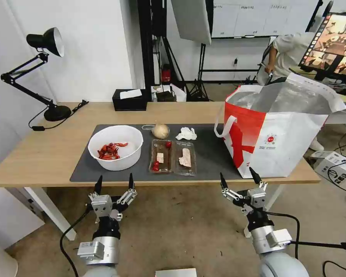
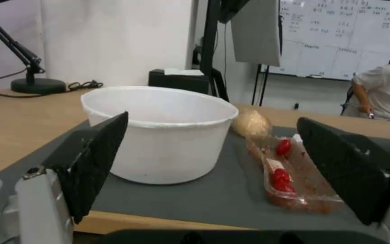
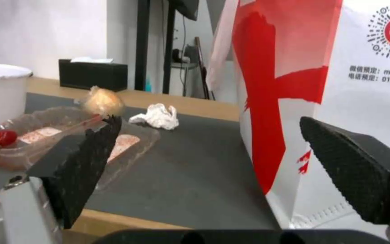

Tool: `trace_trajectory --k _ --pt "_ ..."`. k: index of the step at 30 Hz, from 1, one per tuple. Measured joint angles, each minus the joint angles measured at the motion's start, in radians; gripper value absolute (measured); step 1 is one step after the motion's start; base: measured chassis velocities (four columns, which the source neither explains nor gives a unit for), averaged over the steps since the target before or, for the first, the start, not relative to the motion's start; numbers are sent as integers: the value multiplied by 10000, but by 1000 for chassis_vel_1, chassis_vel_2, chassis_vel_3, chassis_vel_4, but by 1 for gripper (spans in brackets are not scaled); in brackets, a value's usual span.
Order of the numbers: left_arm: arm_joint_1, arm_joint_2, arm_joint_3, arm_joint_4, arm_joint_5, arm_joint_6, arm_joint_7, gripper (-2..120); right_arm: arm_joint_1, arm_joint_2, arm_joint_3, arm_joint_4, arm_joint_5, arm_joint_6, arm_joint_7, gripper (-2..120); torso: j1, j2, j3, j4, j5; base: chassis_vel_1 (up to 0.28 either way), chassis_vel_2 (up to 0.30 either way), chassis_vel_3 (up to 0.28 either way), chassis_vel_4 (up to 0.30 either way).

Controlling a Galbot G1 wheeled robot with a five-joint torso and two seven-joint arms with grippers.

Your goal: Pick up the trash from the table and place it into the takeout bag.

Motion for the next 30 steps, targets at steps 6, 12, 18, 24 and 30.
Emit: trace_trajectory --k 6,12,18,24,30 --pt "2 2 38 34 0 -20 55 100 -35 -1 -35 100 278 -19 49 100 0 0 0 0 0 0 0 0 0" --pt "-23 59 63 32 -10 -21 82 100 126 -408 -688 811 3061 -1292 878 100 0 0 0 0 0 0 0 0 0" --pt "-20 147 49 -40 -22 -17 84 100 729 -789 -1191 1532 7165 -2815 2346 100 0 0 0 0 -1 0 0 0 0" --pt "112 219 -93 -52 -27 -7 88 100 1971 -984 -1704 1852 13035 -3531 4285 100 0 0 0 0 -1 0 0 0 0" --pt "208 281 -250 -95 -31 -3 95 100 2952 -892 -2135 1770 14815 -3592 5036 100 1 0 1 1 -1 0 0 0 0"
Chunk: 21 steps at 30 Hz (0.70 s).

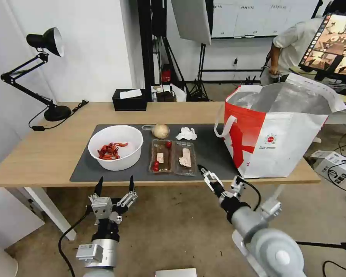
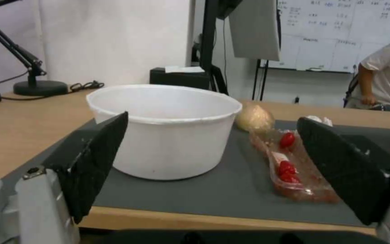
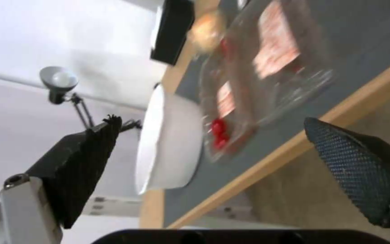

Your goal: Pick up the trash from the table and place it into the takeout bag.

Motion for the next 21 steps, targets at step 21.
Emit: trace_trajectory --k 21 --pt "154 -115 -351 218 8 21 -1 100 2152 1304 -1315 -1661 4 548 1837 100 0 0 0 0 0 0 0 0 0"
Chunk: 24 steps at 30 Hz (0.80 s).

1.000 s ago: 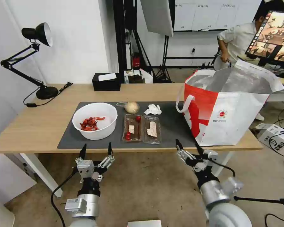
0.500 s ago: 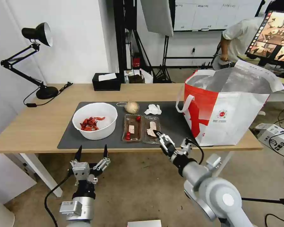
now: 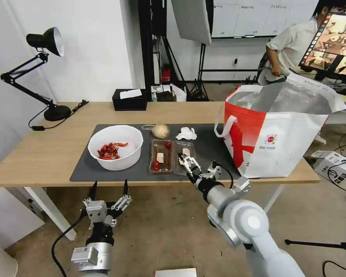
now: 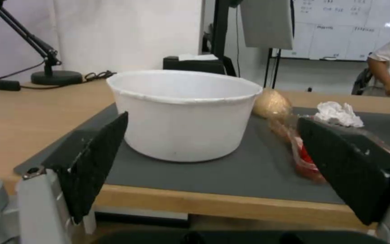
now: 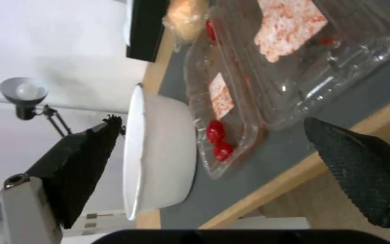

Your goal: Pick up the trash from the table and place it into the takeout bag.

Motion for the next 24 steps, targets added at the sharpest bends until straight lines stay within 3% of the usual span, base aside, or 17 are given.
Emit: trace_trajectory --k 12,24 --pt "-37 33 -72 97 -30 11 0 100 68 586 -113 -378 -334 232 365 100 0 0 -2 0 0 0 0 0 0" --pt "-59 94 -77 152 -84 16 0 100 96 678 63 -615 -384 246 341 100 0 0 -1 0 1 0 0 0 0"
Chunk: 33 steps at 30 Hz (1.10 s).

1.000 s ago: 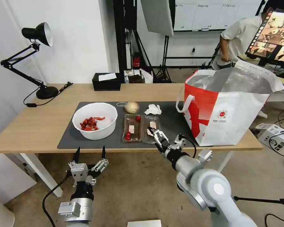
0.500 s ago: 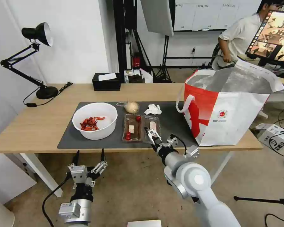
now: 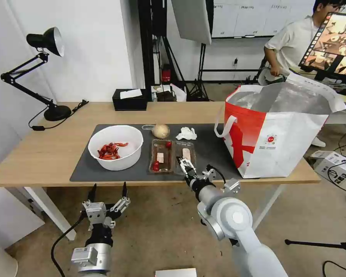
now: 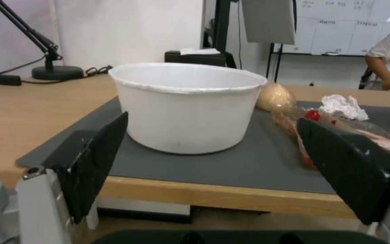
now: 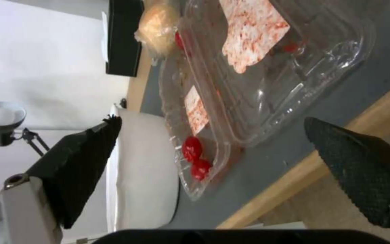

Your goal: Pick up the trash from the table and place it into the takeout bag.

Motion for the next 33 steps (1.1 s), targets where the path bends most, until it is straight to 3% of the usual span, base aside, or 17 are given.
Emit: trace_trajectory --k 33 --pt "-30 99 -11 15 -152 -2 -27 100 416 313 -28 -500 -179 121 -30 100 -1 1 1 0 0 0 0 0 0"
